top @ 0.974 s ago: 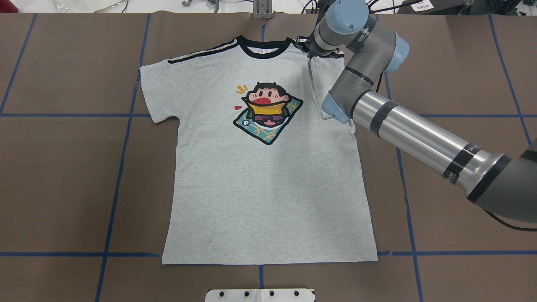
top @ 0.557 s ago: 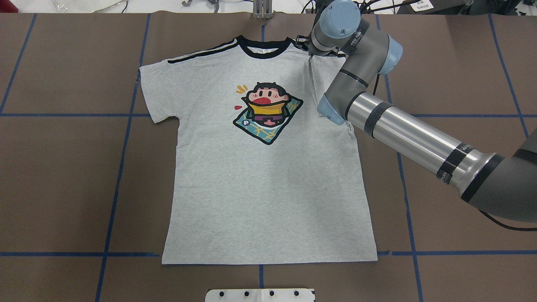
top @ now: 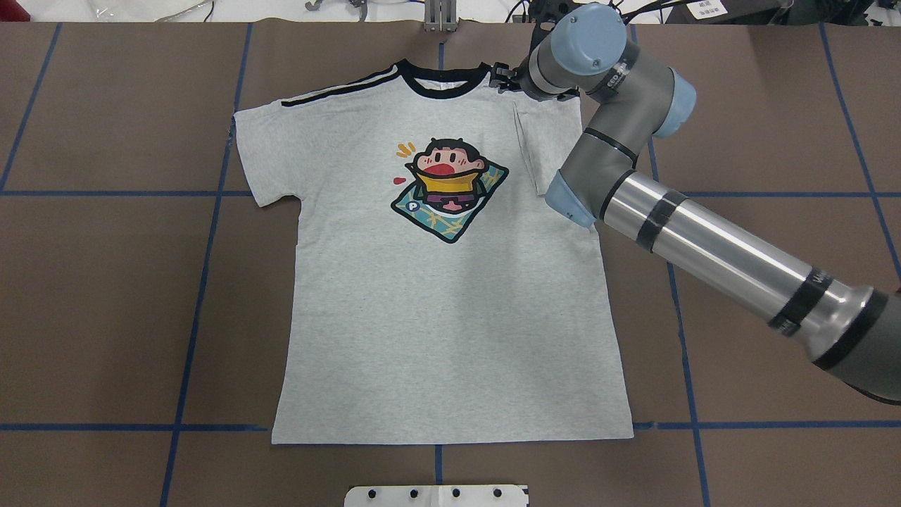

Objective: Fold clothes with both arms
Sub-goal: 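Draw the right gripper back while the left gripper moves toward the other sleeve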

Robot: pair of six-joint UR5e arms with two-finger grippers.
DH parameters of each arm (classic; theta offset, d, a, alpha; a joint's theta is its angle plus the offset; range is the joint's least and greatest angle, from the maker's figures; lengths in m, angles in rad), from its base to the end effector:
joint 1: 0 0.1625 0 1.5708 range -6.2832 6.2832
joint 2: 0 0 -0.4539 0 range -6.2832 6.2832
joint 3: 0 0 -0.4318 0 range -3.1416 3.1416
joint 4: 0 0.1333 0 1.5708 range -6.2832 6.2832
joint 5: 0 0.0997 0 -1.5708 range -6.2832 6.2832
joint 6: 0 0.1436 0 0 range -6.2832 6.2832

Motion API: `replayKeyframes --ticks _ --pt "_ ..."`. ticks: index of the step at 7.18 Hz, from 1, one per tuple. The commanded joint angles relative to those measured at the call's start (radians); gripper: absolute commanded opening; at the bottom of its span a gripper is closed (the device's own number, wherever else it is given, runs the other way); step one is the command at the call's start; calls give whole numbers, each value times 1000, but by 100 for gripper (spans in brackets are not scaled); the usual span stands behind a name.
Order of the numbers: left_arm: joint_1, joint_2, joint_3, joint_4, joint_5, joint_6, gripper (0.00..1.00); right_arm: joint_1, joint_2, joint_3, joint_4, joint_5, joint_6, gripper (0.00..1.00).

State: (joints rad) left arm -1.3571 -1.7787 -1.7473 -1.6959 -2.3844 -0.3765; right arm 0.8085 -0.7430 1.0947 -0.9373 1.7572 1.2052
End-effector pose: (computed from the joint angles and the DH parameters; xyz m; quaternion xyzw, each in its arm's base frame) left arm 0.1051 -0.6209 0.4822 0.1101 0.4337 0.0271 0.8939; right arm -0.5529 -0.7335 0.3157 0.1925 -0.4375 0.1498 0.8655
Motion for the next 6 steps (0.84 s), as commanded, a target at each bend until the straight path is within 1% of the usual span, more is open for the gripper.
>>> replayKeyframes --ticks 1,2,3,4,5,6 --pt "140 -146 125 -92 7 -238 100 0 -178 347 -163 97 7 100" --pt "186 -180 187 -248 89 -298 97 9 -320 526 -190 176 5 100" --pt "225 -191 275 -377 153 -336 98 44 -448 660 -190 227 -1 100" --pt "227 -197 335 -446 152 -443 99 78 -551 756 -190 290 -9 100" --pt "233 -262 491 -570 160 -508 99 92 -617 825 -189 313 -9 100" --pt "239 -293 614 -729 165 -574 99 93 -671 880 -189 312 -7 100"
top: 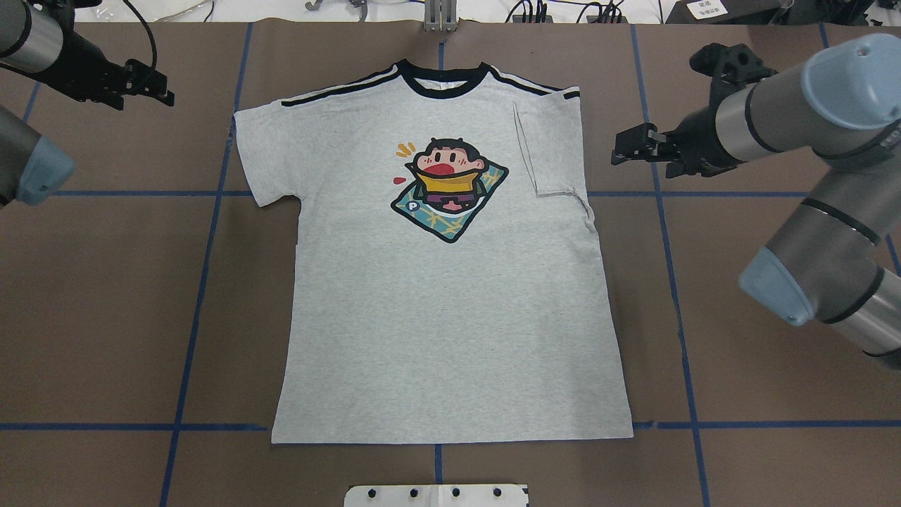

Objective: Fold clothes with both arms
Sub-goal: 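Draw the right gripper back while the left gripper moves toward the other sleeve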

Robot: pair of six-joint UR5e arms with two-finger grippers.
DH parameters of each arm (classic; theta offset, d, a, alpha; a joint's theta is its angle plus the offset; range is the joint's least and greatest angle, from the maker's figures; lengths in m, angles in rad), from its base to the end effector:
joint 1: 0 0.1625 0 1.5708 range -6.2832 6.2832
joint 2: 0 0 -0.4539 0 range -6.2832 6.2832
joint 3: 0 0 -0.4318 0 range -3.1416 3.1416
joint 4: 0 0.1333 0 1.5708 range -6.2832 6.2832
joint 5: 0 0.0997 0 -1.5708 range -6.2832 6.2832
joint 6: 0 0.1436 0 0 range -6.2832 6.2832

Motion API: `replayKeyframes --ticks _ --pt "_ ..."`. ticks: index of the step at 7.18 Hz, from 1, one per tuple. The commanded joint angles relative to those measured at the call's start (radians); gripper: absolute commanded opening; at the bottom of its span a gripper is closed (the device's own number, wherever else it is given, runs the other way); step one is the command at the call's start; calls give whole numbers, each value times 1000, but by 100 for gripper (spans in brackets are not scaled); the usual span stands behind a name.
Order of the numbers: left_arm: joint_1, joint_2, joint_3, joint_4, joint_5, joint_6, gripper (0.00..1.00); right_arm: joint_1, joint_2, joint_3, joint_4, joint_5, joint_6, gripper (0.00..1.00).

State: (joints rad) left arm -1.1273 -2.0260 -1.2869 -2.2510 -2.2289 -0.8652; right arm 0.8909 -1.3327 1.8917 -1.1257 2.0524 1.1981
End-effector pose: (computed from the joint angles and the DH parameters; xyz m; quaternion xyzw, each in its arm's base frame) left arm 0.2920 -0.7206 0.4964 0.1310 0.4714 -0.0499 0.8707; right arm -0.3467 -0.5350 0.3588 0.1073 -0.5006 0.1072 0.8523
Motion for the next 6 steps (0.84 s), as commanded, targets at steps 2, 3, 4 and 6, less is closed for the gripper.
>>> replayKeyframes --ticks 2,3,4,6 --pt "70 -143 292 -223 162 -135 100 11 -132 125 1 18 1 100" --pt "78 -186 352 -225 170 -135 97 11 -137 122 3 15 1 100" --pt "104 -219 392 -225 192 -147 89 11 -144 124 3 5 5 100" --pt "153 -230 396 -223 213 -184 75 10 -149 121 3 3 5 100"
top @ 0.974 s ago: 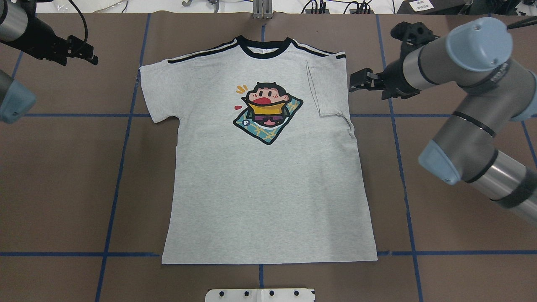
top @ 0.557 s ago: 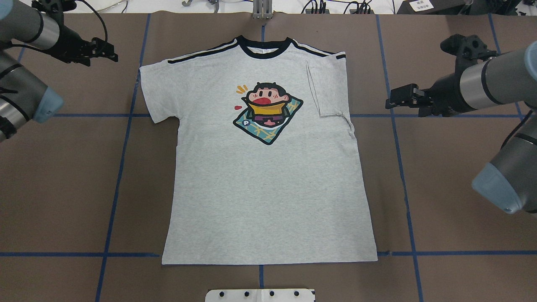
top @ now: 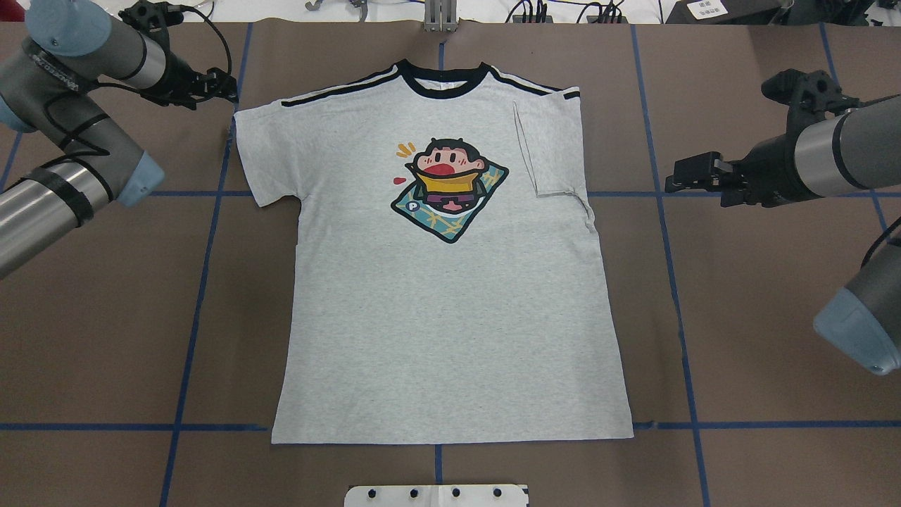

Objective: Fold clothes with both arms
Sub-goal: 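Grasp the sleeve nearest the left gripper and fold it onto the body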

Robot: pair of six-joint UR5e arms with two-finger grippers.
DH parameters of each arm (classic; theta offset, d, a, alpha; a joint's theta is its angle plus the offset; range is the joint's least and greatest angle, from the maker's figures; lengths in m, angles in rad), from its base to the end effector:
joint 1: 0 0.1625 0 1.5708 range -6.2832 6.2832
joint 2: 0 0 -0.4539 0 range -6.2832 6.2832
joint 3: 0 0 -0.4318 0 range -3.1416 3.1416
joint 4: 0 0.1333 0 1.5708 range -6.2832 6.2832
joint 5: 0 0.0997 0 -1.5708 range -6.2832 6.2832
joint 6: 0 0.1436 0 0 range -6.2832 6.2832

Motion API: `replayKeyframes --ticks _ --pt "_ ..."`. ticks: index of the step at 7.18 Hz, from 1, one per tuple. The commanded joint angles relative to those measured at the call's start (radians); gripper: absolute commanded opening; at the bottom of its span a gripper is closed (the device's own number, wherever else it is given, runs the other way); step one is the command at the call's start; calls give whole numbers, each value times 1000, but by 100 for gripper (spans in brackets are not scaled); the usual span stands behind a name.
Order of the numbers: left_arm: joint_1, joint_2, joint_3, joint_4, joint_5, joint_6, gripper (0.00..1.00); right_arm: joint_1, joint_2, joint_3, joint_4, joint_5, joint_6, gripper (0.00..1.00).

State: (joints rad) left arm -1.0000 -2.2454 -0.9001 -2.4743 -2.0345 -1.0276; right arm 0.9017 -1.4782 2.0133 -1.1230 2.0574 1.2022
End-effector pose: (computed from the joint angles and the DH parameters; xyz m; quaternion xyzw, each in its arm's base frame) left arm 0.4162 -0.7760 0.5158 0.1494 0.4498 -0.1000 0.8749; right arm -0.3044 -0.4915 0.3817 0.1008 -0.4947 0.1157 0.8554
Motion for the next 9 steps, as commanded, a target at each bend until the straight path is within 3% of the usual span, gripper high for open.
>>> replayKeyframes --ticks 1,6,7,8,9 --pt "35 -11 9 0 17 -22 73 -1 -4 -2 0 -2 0 100" --pt "49 -11 18 0 19 -14 48 -1 -7 -1 0 1 8 100" --pt "50 -11 18 0 19 -14 35 -1 -7 -1 0 6 8 100" --pt "50 -11 18 2 17 -11 0 -1 -7 -1 2 7 10 100" --pt "49 -13 13 0 17 -3 0 -1 -7 -1 2 7 10 100"
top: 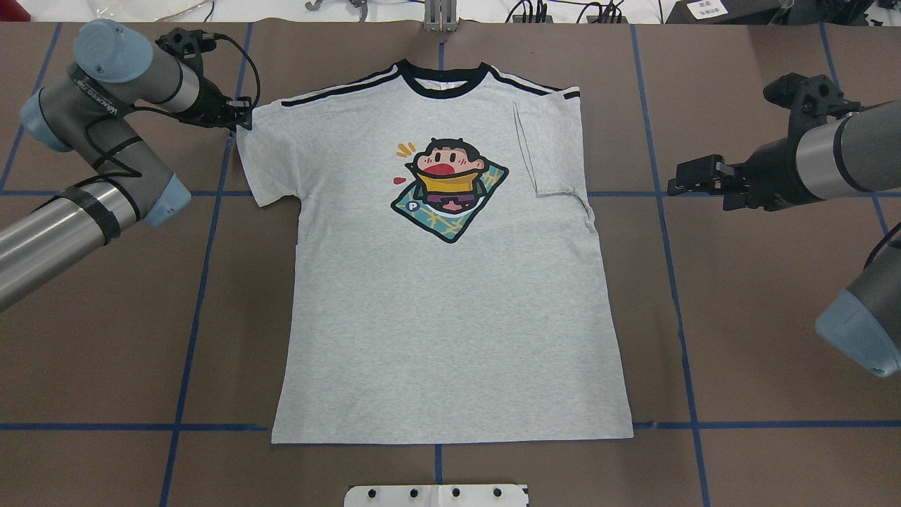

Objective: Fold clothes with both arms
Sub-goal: 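Grasp the sleeve nearest the left gripper and fold it onto the body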

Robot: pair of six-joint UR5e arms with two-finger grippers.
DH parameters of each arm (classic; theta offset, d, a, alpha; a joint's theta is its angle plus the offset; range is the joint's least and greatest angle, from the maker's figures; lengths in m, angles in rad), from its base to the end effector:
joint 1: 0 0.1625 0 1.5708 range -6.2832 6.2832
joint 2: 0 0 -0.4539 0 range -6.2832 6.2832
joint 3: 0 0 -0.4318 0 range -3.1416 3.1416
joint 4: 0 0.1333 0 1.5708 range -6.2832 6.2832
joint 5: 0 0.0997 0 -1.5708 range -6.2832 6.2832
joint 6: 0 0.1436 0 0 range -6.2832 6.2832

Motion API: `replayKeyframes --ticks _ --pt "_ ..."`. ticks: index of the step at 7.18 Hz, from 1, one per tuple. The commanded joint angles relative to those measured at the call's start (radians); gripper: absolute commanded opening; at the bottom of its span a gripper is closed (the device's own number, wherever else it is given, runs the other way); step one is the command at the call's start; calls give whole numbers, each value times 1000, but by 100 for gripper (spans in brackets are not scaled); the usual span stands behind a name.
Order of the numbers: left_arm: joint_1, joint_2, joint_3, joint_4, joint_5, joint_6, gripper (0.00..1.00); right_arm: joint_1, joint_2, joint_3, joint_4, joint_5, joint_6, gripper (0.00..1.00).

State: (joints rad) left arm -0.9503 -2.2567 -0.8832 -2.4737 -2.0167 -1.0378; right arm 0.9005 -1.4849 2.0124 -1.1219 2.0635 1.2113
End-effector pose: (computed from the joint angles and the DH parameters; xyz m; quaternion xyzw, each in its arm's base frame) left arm 0.4552 -0.7597 0.5167 0.1401 0.4476 -0.0876 0.8788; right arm -0.3045 -0.4894 0.3856 0.0940 -0.4944 0.1186 0.8559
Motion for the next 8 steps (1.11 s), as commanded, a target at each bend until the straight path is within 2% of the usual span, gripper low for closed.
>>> replayKeyframes --ticks 1,2,3,4,6,7,8 --pt "-5 -4 -16 -1 -5 7 0 0 0 -3 1 1 -1 100" --pt "-13 -4 -80 30 -11 -11 0 -2 1 -4 1 0 1 100" --pt "-10 -13 -177 136 -2 -65 0 -2 2 -3 1 3 1 100" --pt "-5 -36 -219 159 39 -127 0 -2 0 -4 1 3 -1 100" --pt "166 -156 -212 299 271 -202 0 -2 0 -9 1 0 -1 100" --pt "180 -162 -204 298 298 -231 0 0 -8 -9 1 0 -1 100" --pt "189 -209 -136 294 303 -232 0 0 -9 -11 1 3 -1 100"
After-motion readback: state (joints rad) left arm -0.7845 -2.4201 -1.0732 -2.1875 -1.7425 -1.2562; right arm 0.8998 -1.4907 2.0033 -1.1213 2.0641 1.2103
